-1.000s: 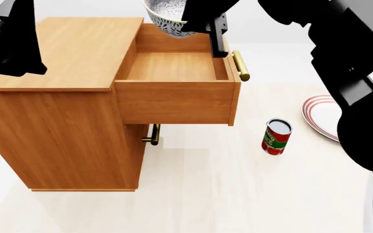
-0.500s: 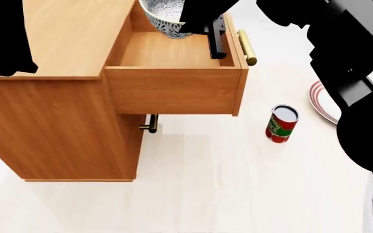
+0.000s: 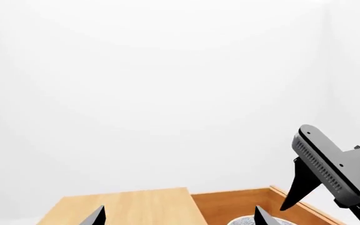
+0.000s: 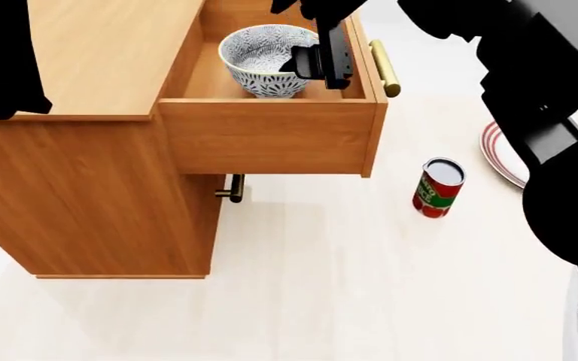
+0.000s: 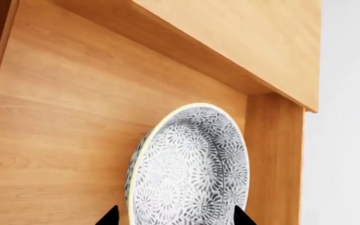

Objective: Put the bowl in the top drawer of the cabinet.

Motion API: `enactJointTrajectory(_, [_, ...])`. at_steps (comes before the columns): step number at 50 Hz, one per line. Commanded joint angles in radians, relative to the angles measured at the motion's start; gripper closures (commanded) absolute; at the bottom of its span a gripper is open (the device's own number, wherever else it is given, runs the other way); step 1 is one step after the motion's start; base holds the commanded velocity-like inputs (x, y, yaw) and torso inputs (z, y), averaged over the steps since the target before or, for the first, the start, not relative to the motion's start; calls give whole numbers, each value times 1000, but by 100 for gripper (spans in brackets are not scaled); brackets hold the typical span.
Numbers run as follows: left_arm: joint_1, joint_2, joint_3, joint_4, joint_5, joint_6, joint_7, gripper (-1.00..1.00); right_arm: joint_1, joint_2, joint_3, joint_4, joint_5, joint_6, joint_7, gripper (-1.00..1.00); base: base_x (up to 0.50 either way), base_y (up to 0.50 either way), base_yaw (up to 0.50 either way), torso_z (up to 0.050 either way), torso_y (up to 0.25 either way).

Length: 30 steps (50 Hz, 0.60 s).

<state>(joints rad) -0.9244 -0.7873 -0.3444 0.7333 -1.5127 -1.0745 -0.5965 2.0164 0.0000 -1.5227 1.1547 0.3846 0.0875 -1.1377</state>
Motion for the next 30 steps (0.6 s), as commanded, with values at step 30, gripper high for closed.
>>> enactJointTrajectory(30, [32,5,8,-4,5,28,5,-100,101,0,57,127,67,-110,86,-100,0,0,0,0,161])
